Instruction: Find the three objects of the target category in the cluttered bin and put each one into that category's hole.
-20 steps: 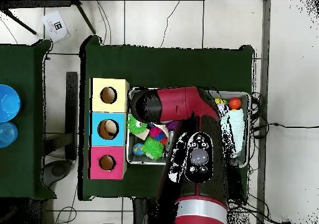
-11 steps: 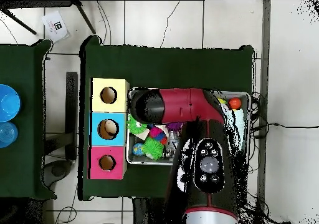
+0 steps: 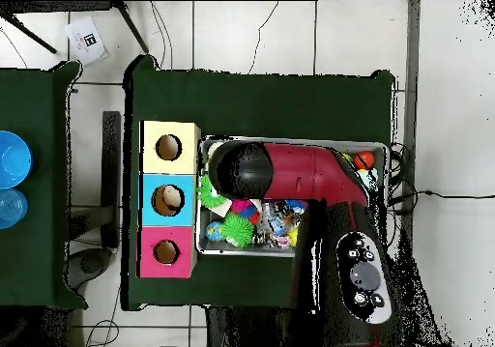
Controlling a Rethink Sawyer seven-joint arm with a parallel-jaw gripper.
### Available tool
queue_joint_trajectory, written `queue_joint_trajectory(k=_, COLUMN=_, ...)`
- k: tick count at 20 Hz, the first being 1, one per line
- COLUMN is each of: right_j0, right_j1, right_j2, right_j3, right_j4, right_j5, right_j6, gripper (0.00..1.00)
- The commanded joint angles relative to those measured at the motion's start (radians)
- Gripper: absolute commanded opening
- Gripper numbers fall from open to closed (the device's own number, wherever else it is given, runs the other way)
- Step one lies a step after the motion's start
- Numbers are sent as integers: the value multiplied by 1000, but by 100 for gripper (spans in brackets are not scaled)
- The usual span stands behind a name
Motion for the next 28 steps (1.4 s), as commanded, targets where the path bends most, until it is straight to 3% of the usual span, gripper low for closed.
queue_joint_trajectory(k=1, right_j0=-84, right_j1=-85, right_j2=234, right_j3=202, right_j4=105, right_j5=82, right_j6=-133, gripper=0)
queue_joint_trajectory(k=10, right_j0=-190, right_j1=-100, right_j2=411, right_j3=275, right_j4=195, right_j5=126, right_j6=-153, gripper=0)
queue_joint_trajectory(k=14, right_j0=-181, right_j1=-37, right_j2=408, right_j3=227, right_j4=156, right_j5=156, right_j6=-120, gripper=0)
queue_joint_trajectory(k=21, right_j0=-110, right_j1=50, right_j2=350, right_j3=102, right_j4=96, right_j5=333, right_j6=-53, gripper=0)
queue_joint_trajectory(k=28, right_j0=-90, right_j1=61, right_j2=354, right_j3=99, right_j4=113, right_j5=404, right_j6=-37, gripper=0)
